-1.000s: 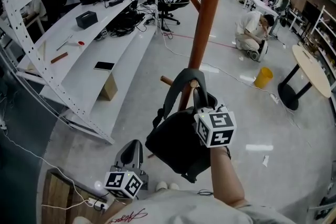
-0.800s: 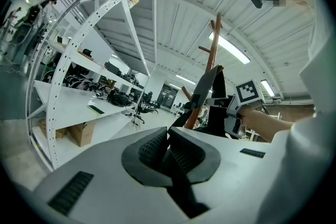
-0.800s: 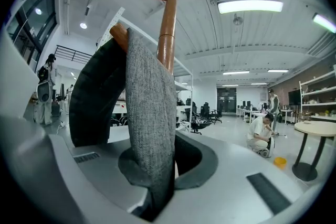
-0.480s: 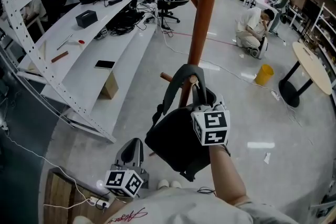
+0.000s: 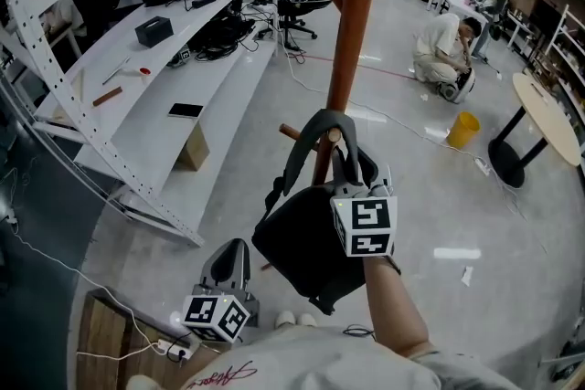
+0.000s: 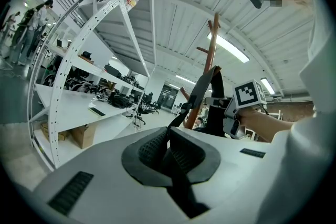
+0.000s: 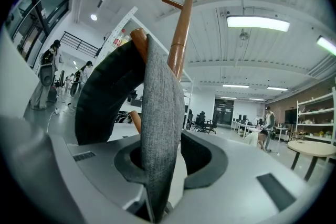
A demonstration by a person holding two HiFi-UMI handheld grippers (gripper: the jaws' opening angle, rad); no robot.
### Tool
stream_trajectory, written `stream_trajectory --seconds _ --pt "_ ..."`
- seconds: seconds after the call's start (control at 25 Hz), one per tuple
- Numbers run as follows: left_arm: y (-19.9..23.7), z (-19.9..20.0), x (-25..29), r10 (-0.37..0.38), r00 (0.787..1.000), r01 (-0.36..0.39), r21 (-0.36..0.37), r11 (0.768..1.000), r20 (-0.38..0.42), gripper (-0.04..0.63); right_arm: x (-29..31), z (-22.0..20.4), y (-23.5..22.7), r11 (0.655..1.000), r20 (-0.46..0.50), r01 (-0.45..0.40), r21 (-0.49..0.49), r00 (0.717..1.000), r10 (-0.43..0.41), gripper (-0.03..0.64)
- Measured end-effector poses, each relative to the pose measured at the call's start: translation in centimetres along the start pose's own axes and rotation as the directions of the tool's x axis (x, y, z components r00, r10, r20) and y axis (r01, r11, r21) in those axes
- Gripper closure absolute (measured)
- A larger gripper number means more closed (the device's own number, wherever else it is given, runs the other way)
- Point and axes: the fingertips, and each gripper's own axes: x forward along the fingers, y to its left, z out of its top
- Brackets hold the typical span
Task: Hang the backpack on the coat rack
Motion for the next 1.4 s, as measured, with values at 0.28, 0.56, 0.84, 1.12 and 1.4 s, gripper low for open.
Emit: stream_trajectory --seconds 0.28,0.56,0.84,1.12,1.4 --pt "-0.9 -0.2 -0.2 0.004 1.0 -0.004 0.003 1.0 0.004 0.571 -0.9 0.3 0.1 1.0 0.018 -0.021 0.004 1.0 0.021 0.496" --pt "-2.2 -0.8 -0.8 0.018 1.0 -0.018 0.001 1.0 0.01 0.571 -1.9 0.2 0.6 0.998 0.028 -0.061 0.03 0.998 0.06 0.451" --pt "-3.2 -1.3 -1.6 0.047 0.999 -0.047 -0.005 0.999 0.015 0.571 -2.7 0.2 0.8 0.996 0.034 -0.079 0.037 0.996 0.078 0.428" --pt "-4.7 -1.5 -2.7 0.081 0.996 -0.082 0.009 0.997 0.043 0.571 -4.8 0.2 0.5 0.995 0.053 -0.098 0.026 0.994 0.097 0.412" --pt "-5.3 -2.1 -3.5 0.098 0.994 -0.1 0.035 0.994 0.054 0.571 -7.1 0.7 0.2 0.992 0.096 -0.118 0.048 0.989 0.113 0.413"
